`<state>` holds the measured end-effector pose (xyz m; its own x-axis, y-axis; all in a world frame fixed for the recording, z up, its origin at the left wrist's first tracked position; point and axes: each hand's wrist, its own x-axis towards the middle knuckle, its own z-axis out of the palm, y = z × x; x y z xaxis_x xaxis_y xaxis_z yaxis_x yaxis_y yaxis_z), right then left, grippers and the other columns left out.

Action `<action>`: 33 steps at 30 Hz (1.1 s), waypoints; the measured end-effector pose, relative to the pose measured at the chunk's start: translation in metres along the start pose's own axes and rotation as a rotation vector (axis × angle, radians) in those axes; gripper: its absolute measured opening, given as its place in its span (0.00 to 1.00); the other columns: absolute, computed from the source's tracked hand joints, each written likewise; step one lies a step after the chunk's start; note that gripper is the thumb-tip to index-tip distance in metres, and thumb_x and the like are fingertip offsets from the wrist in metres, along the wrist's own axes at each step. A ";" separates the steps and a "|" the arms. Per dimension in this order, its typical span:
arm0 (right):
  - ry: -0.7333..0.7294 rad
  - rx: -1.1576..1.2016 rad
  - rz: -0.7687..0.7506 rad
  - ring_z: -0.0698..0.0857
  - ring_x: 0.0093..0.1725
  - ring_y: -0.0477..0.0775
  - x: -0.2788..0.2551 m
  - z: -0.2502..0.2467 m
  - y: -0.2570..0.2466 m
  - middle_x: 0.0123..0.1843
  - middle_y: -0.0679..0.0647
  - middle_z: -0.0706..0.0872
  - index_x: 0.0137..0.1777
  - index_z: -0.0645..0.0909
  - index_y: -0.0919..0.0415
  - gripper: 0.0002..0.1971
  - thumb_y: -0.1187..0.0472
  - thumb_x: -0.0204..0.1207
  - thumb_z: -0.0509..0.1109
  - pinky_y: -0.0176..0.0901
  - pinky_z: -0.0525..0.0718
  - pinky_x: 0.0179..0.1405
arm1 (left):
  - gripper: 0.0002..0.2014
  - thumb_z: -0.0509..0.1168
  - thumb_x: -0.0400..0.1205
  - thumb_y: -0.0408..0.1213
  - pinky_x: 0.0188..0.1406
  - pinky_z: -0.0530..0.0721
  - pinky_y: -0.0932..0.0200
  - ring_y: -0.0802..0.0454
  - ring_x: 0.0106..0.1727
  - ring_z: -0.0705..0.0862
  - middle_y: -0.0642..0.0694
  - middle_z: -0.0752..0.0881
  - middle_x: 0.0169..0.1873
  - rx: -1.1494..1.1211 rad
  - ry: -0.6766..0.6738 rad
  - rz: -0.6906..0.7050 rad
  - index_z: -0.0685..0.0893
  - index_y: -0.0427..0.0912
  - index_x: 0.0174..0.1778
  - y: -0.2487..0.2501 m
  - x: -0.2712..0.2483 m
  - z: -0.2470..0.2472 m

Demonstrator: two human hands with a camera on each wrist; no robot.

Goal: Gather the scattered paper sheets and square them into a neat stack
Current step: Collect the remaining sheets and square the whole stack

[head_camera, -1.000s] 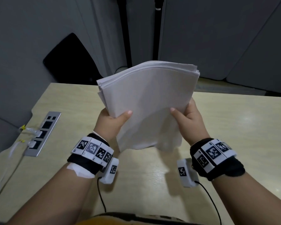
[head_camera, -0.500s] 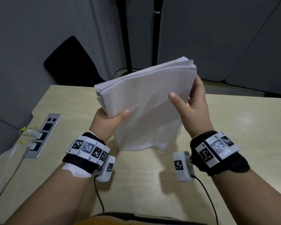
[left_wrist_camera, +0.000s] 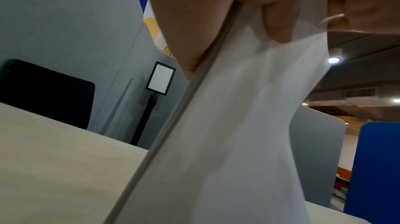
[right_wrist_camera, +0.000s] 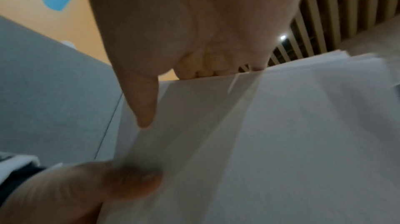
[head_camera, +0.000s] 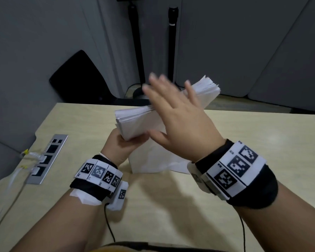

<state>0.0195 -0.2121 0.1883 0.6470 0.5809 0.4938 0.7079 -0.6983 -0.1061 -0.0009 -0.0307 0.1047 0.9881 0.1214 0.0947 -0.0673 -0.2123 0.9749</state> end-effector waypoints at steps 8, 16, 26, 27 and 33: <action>-0.045 -0.091 0.059 0.86 0.44 0.56 0.002 0.007 0.012 0.43 0.46 0.87 0.52 0.81 0.50 0.07 0.59 0.75 0.67 0.51 0.69 0.49 | 0.14 0.69 0.79 0.25 0.46 0.83 0.69 0.68 0.43 0.86 0.59 0.90 0.40 0.012 0.040 0.048 0.85 0.53 0.47 0.002 -0.002 0.010; 0.134 0.231 0.238 0.84 0.48 0.53 -0.011 -0.004 0.035 0.45 0.44 0.86 0.55 0.82 0.49 0.09 0.57 0.78 0.64 0.56 0.78 0.49 | 0.14 0.76 0.74 0.33 0.42 0.83 0.61 0.57 0.42 0.85 0.56 0.89 0.37 0.249 0.052 -0.167 0.86 0.62 0.37 -0.033 0.003 -0.019; 0.304 0.848 0.715 0.81 0.39 0.31 -0.038 0.028 0.080 0.41 0.37 0.85 0.49 0.81 0.45 0.09 0.63 0.80 0.66 0.25 0.76 0.38 | 0.16 0.80 0.64 0.41 0.50 0.86 0.47 0.41 0.51 0.87 0.43 0.89 0.49 -0.174 0.438 -0.272 0.88 0.51 0.47 -0.041 -0.005 -0.049; 0.304 0.899 0.748 0.82 0.40 0.32 -0.043 0.033 0.082 0.42 0.38 0.86 0.50 0.82 0.46 0.09 0.63 0.81 0.66 0.25 0.77 0.38 | 0.20 0.79 0.66 0.39 0.52 0.86 0.45 0.39 0.56 0.86 0.40 0.87 0.54 -0.304 0.464 -0.269 0.86 0.48 0.54 -0.042 -0.004 -0.048; 0.270 1.075 0.915 0.87 0.46 0.46 -0.068 0.058 0.090 0.49 0.49 0.89 0.53 0.85 0.51 0.08 0.63 0.81 0.66 0.45 0.84 0.48 | 0.12 0.66 0.82 0.30 0.31 0.85 0.69 0.53 0.44 0.88 0.48 0.87 0.46 -0.266 0.469 -0.238 0.79 0.38 0.62 -0.036 -0.002 -0.026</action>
<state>0.0561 -0.2898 0.0951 0.9970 -0.0717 0.0298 0.0258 -0.0564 -0.9981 -0.0045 0.0017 0.0742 0.8176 0.5645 -0.1132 0.0569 0.1165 0.9916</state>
